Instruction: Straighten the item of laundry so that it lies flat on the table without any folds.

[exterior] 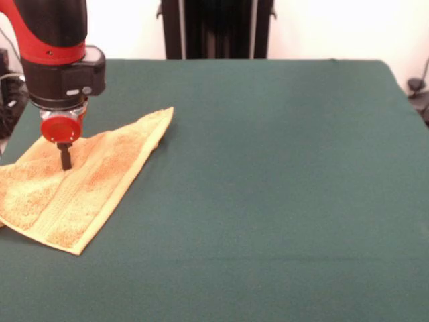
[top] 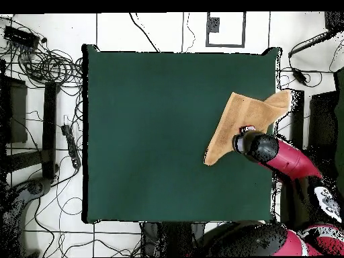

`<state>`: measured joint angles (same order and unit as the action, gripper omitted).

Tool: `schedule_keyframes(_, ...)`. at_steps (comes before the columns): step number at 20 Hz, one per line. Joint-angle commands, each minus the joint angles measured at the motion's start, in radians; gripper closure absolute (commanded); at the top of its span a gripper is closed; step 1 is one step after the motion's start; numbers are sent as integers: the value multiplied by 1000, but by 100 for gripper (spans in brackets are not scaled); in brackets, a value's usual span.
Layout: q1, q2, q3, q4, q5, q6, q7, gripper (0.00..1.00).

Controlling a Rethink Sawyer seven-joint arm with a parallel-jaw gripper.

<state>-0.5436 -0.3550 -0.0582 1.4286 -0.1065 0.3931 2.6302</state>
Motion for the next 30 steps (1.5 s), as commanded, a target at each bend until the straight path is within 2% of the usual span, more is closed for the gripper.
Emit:
schedule_keyframes(1, -96, -76, 160, 37, -166, 125, -384, 0)
schedule_keyframes(3, -105, -77, 171, 18, -193, 140, -410, 0)
schedule_keyframes(8, -137, -61, 218, -5, -246, 167, -383, 0)
schedule_keyframes(15, -183, -99, 265, -9, -303, 242, -429, 0)
schedule_keyframes(17, -174, -98, 275, -3, -305, 227, -388, 0)
schedule_keyframes(20, -128, -84, 254, -31, -301, 170, -257, 0)
schedule_keyframes(25, -71, -69, 237, -77, -297, 201, -201, 0)
schedule_keyframes(30, -56, -50, 247, -108, -252, 240, -180, 0)
